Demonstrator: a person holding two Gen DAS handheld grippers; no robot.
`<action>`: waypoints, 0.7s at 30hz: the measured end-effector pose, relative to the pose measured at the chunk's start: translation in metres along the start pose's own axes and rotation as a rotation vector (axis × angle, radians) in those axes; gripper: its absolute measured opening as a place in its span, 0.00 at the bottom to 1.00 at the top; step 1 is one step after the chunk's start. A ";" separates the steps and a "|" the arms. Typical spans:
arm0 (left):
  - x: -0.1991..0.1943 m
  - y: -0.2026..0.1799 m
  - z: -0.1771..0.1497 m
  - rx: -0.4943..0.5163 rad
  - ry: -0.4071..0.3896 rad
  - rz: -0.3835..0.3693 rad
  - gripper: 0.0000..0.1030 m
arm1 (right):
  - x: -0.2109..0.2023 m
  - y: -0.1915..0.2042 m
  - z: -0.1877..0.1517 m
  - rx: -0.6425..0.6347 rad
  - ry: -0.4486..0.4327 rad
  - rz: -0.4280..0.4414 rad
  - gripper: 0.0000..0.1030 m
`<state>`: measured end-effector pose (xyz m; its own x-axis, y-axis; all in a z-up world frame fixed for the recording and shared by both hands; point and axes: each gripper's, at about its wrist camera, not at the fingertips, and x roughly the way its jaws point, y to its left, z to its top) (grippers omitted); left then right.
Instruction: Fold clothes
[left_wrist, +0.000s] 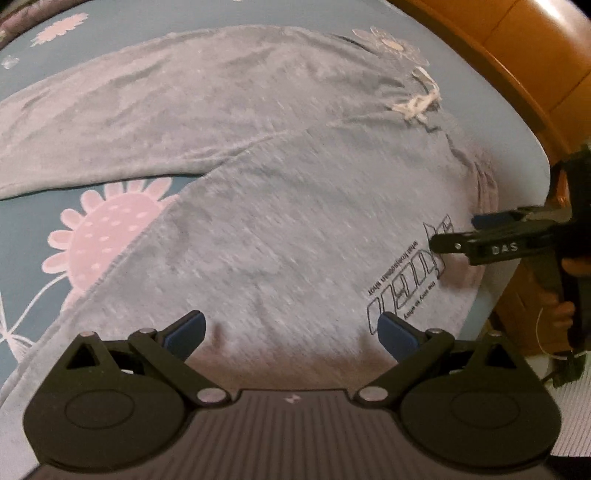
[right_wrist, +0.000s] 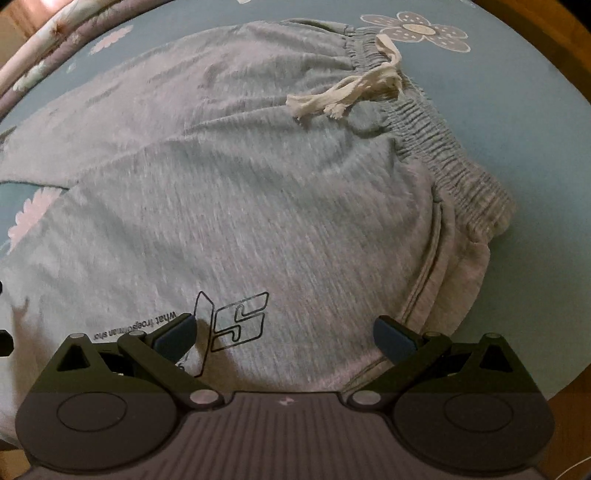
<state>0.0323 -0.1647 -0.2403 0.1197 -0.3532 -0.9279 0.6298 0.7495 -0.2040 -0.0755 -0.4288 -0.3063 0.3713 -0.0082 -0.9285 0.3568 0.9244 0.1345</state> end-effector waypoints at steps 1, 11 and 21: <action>0.001 0.000 0.001 0.008 0.004 -0.003 0.96 | 0.001 0.002 0.000 -0.007 0.000 -0.011 1.00; 0.009 0.018 0.023 0.029 -0.031 -0.074 0.96 | 0.010 0.015 0.000 -0.017 0.000 -0.078 1.00; -0.004 0.068 0.039 0.058 -0.071 -0.044 0.96 | 0.007 0.028 0.018 0.010 0.039 -0.130 1.00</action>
<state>0.1040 -0.1341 -0.2381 0.1439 -0.4251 -0.8936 0.6789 0.6994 -0.2234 -0.0477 -0.4094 -0.3028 0.2879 -0.1126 -0.9510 0.4085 0.9126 0.0156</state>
